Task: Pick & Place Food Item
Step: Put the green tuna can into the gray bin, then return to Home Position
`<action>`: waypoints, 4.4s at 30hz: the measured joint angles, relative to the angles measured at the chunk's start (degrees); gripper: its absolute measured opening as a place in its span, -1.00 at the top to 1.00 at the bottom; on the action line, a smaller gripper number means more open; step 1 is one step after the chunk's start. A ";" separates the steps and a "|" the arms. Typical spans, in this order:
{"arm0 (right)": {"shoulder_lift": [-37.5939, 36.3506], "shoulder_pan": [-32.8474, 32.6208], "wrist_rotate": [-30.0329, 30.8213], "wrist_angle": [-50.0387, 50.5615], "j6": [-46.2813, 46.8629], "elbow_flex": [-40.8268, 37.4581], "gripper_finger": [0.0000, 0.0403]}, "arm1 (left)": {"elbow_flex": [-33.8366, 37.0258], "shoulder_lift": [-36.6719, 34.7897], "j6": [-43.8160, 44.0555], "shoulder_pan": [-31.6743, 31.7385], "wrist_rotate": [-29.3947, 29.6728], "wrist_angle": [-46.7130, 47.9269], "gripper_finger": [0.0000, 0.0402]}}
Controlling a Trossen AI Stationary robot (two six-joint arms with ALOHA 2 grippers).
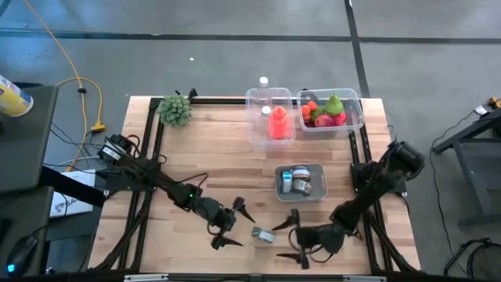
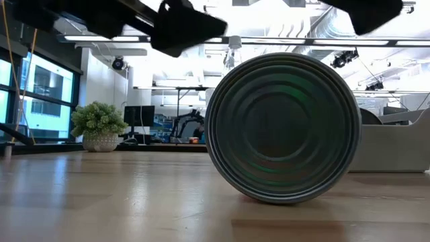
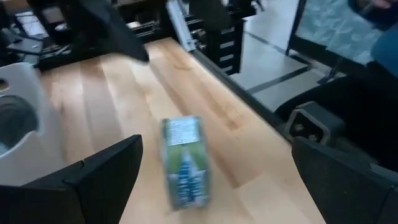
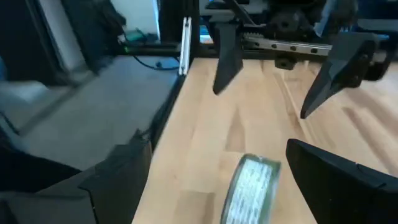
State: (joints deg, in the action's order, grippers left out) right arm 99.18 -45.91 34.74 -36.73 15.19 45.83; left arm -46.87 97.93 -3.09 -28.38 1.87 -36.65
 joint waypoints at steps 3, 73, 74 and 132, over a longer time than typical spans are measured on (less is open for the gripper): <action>4.37 0.00 3.91 0.50 -5.10 3.98 -0.80 | -0.01 -0.02 0.13 -1.84 -0.04 -0.22 -0.99; -0.08 -3.75 22.21 59.79 30.13 19.30 0.46 | 0.00 -0.07 1.87 -8.81 3.10 -0.46 -0.99; -1.37 -4.54 24.00 64.91 34.75 19.30 0.46 | 0.00 -0.05 1.88 -8.81 3.10 -0.47 -0.99; -4.47 19.00 6.28 92.82 59.24 18.81 -0.79 | 0.05 -7.47 12.27 5.17 2.84 3.04 -0.99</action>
State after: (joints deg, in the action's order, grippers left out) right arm 94.72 -26.91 41.02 56.09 74.43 64.63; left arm -46.83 90.46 9.18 -23.22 4.71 -33.60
